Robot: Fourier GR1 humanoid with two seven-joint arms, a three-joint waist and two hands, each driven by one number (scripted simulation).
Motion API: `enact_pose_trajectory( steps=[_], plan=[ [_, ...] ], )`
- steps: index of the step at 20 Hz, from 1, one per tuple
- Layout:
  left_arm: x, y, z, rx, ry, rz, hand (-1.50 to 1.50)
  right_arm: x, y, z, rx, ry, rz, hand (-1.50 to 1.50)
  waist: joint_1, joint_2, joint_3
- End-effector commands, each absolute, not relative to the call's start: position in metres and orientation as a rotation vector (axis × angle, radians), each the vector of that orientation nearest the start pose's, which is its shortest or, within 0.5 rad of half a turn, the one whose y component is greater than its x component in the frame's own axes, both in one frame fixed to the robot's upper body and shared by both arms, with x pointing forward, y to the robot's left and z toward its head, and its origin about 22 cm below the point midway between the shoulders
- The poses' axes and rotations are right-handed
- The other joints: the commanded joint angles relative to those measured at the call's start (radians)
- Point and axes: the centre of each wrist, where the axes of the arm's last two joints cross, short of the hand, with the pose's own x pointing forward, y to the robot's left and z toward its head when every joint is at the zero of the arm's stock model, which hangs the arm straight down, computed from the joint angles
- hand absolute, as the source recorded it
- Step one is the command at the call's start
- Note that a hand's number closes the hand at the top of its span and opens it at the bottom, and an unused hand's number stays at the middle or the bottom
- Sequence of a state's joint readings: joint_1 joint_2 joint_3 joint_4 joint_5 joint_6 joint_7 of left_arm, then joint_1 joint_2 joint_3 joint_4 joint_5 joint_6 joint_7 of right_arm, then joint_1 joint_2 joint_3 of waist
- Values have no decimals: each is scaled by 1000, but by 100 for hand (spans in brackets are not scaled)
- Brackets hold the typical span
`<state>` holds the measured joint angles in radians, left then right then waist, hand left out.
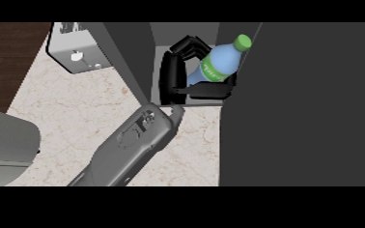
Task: Pick up the bottled water, place it into the cabinet and close the cabinet
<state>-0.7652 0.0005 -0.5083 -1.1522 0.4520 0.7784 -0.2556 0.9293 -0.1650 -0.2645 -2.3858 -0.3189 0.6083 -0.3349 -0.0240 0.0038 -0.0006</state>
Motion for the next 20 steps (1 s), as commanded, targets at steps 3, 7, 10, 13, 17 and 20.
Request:
enact_pose_trajectory(
  steps=[3, 7, 10, 13, 17, 20],
  plan=[
    [355, 32, 79, 40, -1888, 67, 150, 15, -312, 124, 164, -1910, 211, -150, -13, -2, 0],
    [362, 32, 76, 27, -1837, 111, 150, 22, -315, 126, 196, -1914, 226, -150, -16, 3, 0],
    [383, 61, 60, 58, -1827, 182, 150, 19, -316, 118, 198, -1894, 232, -150, -10, 4, 0],
    [398, 51, 81, 66, -1855, 188, 150, 25, -317, 119, 204, -1904, 244, -150, -18, 6, 0],
    [403, 66, 54, 123, -1891, 131, 150, 27, -318, 126, 219, -1912, 232, -150, -20, 13, -1],
    [420, 67, 67, 237, -1882, 41, 150, 32, -327, 109, 222, -1929, 253, -150, -28, 11, 1]
  ],
)
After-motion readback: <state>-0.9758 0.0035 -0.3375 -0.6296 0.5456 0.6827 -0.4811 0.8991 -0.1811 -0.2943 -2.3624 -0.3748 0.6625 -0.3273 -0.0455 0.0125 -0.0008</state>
